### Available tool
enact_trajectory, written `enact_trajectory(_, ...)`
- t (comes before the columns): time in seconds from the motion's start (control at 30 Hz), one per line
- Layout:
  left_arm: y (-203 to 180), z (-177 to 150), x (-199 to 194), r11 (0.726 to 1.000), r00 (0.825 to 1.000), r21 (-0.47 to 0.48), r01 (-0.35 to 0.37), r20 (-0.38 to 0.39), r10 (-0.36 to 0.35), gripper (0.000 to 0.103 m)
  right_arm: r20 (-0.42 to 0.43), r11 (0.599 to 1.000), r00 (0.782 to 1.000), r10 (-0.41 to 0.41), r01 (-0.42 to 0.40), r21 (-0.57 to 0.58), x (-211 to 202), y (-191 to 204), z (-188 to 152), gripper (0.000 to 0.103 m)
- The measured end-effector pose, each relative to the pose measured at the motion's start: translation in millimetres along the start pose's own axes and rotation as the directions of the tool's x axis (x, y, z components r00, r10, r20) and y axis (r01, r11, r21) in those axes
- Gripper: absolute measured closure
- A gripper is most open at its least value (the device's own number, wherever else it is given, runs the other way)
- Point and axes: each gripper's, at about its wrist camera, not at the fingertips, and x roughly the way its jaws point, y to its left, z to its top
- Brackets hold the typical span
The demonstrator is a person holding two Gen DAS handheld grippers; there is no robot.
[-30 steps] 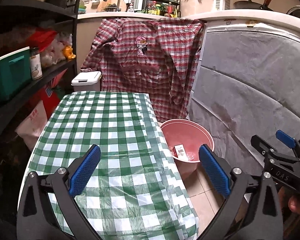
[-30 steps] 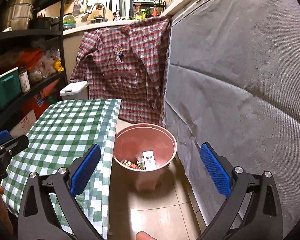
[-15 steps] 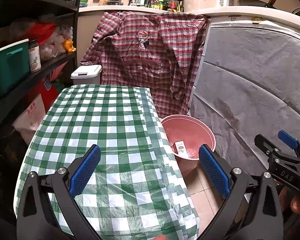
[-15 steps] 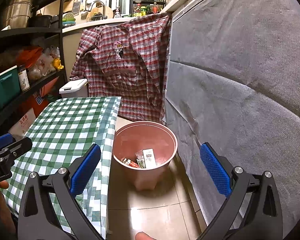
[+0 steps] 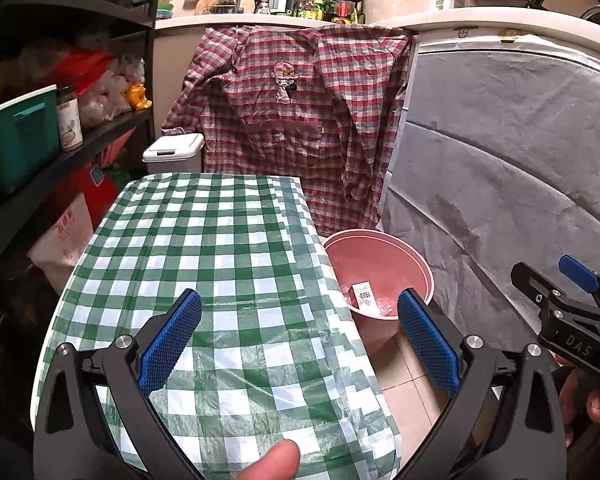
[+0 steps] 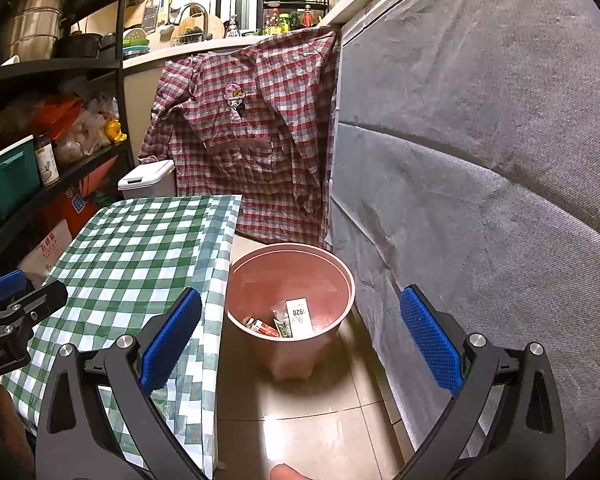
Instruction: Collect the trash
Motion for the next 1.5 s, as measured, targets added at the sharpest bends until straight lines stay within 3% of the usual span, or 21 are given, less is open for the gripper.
enact_trajectory(1.5,1.3,-3.1,0.8,1.0,1.0,0.022,0.016,-0.008,-0.016,0.008,0.002,1.0,1.0,0.001,-0.001,0.0,1.1,-2.0,0.4,0.005)
